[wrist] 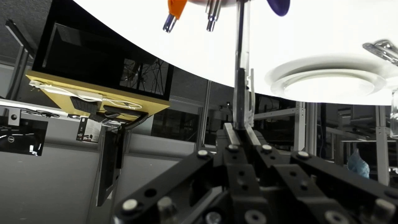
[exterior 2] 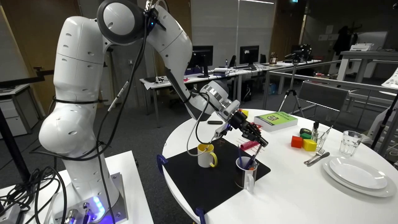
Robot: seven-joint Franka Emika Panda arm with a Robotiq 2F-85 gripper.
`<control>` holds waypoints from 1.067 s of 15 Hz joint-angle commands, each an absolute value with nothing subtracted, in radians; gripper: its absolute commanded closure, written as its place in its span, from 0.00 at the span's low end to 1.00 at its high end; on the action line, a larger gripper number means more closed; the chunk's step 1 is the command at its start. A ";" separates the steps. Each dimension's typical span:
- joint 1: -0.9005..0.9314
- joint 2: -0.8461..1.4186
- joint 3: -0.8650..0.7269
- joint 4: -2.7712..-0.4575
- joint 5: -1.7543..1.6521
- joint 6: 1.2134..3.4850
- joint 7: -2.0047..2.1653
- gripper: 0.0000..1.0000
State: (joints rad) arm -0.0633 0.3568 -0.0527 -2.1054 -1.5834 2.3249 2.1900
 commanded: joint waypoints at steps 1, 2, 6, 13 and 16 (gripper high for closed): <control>-0.062 0.374 -0.048 -2.094 -1.616 2.301 2.179 0.90; -0.061 0.375 -0.047 -2.097 -1.620 2.301 2.177 0.86; -0.059 0.390 -0.046 -2.101 -1.642 2.292 2.177 0.59; -0.062 0.369 -0.040 -2.113 -1.634 2.297 2.141 0.05; -0.079 0.335 -0.027 -2.131 -1.563 2.342 2.038 0.00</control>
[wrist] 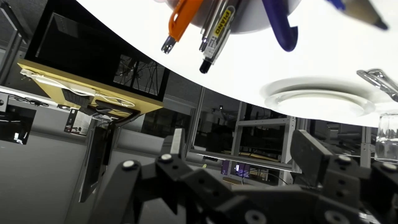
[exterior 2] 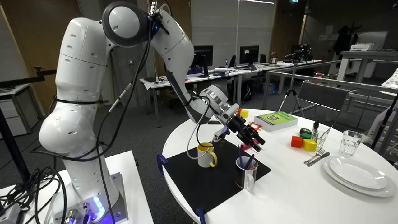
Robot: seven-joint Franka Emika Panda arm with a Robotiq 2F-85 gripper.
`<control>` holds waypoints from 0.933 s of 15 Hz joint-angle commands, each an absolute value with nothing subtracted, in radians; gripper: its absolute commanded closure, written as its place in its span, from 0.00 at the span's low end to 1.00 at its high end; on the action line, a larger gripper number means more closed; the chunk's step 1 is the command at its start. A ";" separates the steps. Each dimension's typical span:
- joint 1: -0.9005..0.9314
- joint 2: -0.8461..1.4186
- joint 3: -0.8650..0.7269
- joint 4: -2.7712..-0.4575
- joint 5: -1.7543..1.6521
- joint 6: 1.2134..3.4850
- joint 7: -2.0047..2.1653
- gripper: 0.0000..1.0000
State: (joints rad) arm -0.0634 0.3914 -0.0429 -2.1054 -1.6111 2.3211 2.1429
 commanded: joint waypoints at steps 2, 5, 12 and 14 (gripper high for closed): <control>-0.085 0.310 -0.022 -2.144 -1.518 2.374 1.954 0.00; -0.088 0.282 -0.023 -2.162 -1.462 2.446 1.827 0.00; -0.115 0.272 -0.041 -2.187 -1.391 2.698 1.521 0.00; -0.136 0.277 -0.033 -2.196 -1.379 2.751 1.443 0.00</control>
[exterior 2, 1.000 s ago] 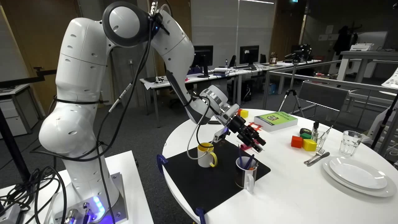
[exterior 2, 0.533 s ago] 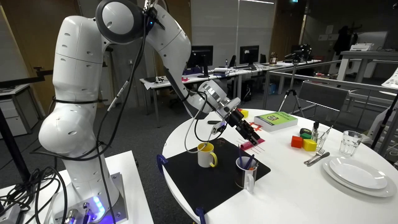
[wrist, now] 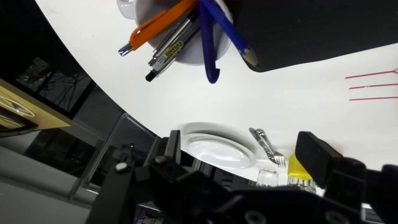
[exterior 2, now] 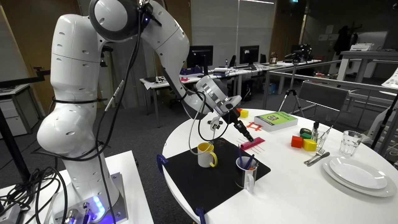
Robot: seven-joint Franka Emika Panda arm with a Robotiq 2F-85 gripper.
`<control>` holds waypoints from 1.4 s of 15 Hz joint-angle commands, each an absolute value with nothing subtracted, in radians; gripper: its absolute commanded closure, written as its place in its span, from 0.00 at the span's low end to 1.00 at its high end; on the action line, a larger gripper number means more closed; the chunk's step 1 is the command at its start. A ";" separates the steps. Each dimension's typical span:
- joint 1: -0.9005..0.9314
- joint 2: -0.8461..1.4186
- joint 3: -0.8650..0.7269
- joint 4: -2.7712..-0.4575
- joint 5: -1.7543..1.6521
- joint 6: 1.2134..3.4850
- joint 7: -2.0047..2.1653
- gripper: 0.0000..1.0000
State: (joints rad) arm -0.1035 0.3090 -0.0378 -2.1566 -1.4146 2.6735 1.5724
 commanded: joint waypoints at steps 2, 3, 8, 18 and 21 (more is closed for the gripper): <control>-0.149 0.278 -0.031 -2.208 -1.353 2.786 1.352 0.00; -0.155 0.277 -0.030 -2.216 -1.332 2.792 1.298 0.00; -0.174 0.269 -0.023 -2.246 -1.222 2.781 1.017 0.00; -0.236 0.256 0.023 -2.296 -0.980 2.857 0.503 0.00; -0.195 0.252 -0.019 -2.321 -0.837 2.883 0.270 0.00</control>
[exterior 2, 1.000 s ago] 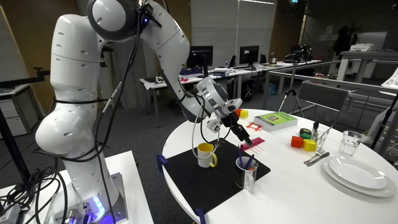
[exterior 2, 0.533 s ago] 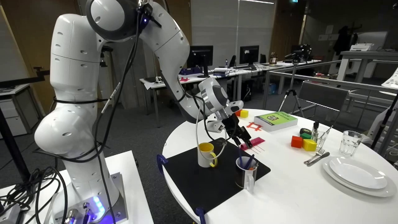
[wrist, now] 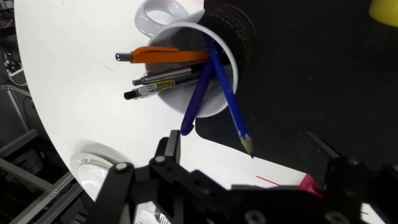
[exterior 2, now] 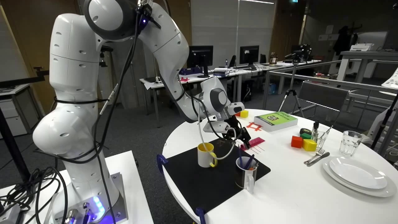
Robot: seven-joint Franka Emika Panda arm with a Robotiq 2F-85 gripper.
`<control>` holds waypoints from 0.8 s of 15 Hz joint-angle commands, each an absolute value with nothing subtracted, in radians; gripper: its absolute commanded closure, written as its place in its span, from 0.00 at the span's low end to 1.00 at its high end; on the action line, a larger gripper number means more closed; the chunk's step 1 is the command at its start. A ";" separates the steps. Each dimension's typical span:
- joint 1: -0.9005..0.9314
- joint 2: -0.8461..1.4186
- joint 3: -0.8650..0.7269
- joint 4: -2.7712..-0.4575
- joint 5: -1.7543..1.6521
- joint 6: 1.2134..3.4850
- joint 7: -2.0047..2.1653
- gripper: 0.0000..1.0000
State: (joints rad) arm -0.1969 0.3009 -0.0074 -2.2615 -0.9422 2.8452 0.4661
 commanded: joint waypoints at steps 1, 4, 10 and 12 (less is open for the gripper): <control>-0.252 0.252 0.038 -2.322 -0.829 2.870 0.226 0.00; -0.177 0.242 -0.034 -2.330 -0.695 2.871 0.065 0.00; -0.181 0.286 -0.024 -2.285 -0.692 2.851 0.087 0.00; -0.191 0.285 -0.014 -2.292 -0.682 2.855 0.056 0.00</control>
